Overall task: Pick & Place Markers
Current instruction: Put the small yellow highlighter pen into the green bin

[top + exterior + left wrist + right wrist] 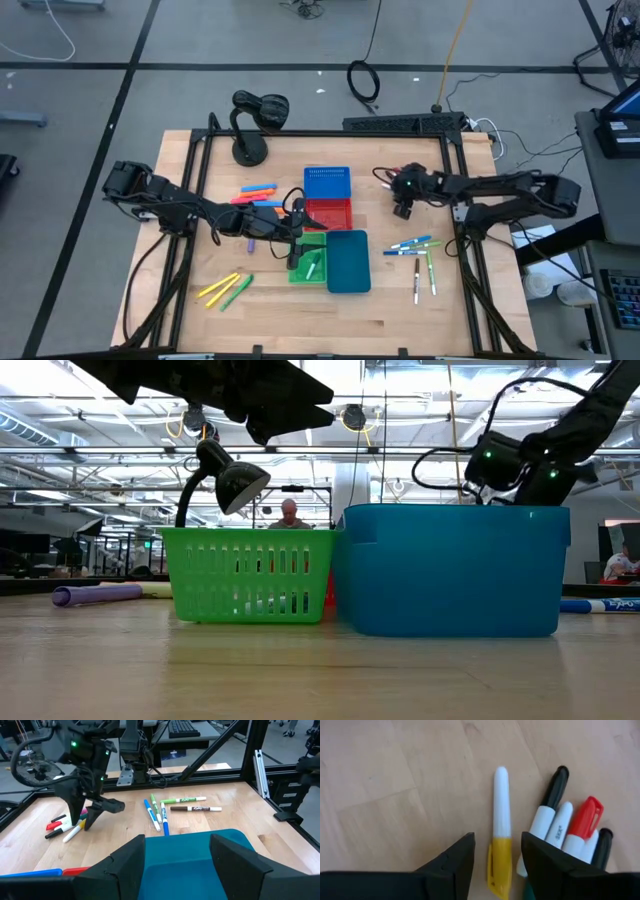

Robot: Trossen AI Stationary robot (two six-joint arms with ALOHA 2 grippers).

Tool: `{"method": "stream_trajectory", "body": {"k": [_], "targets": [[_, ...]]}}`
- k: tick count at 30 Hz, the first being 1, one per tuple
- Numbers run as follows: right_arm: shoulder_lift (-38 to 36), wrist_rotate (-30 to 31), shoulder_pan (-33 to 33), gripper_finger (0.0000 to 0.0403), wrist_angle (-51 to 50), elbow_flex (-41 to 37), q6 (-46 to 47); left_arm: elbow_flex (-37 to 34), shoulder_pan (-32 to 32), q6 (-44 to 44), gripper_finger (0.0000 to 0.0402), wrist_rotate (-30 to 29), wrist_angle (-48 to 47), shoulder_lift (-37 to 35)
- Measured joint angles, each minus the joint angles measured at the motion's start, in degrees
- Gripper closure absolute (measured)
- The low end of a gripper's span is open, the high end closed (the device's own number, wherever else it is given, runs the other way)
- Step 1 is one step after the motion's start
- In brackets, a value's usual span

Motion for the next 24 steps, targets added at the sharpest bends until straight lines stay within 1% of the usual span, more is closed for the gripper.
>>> {"method": "stream_trajectory", "body": {"k": [3, 6, 11, 14, 17, 19, 21, 24], "targets": [[2.1, 0.1, 0.0, 0.0248, 0.5, 0.1, 0.2, 0.0, 0.0, 0.0, 0.0174, 0.0, -0.1, 0.0], [3.1, 0.1, 0.0, 0.0248, 0.2, 0.1, 2.4, 0.0, 0.0, 0.0, 0.0174, 0.0, -0.3, 0.0], [3.2, -4.6, -0.1, 0.0248, -1.3, 0.1, 5.1, 0.0, 0.0, 0.0, 0.0174, 0.0, -0.3, 0.0], [3.2, -5.7, -0.1, 0.0248, -2.7, 0.1, 6.8, 0.0, 0.0, 0.0, 0.0174, 0.0, -0.3, 0.0], [3.3, -5.6, -0.1, 0.0248, -4.5, 0.0, 7.1, 0.0, 0.0, 0.0, 0.0174, 0.0, -0.3, 0.0], [3.3, -4.6, 0.0, 0.025, -5.4, 0.0, 7.1, 0.0, 0.0, 0.0, 0.0174, 0.0, -0.3, 0.0], [3.3, -3.2, 0.0, 0.0259, -6.0, 0.0, 7.7, 0.0, 0.0, 0.0, 0.0174, 0.0, -0.3, 0.0], [3.3, -2.5, 0.1, 0.0284, -6.7, -0.1, 8.8, 0.0, 0.0, 0.0, 0.0174, 0.0, -0.3, 0.0]]}}
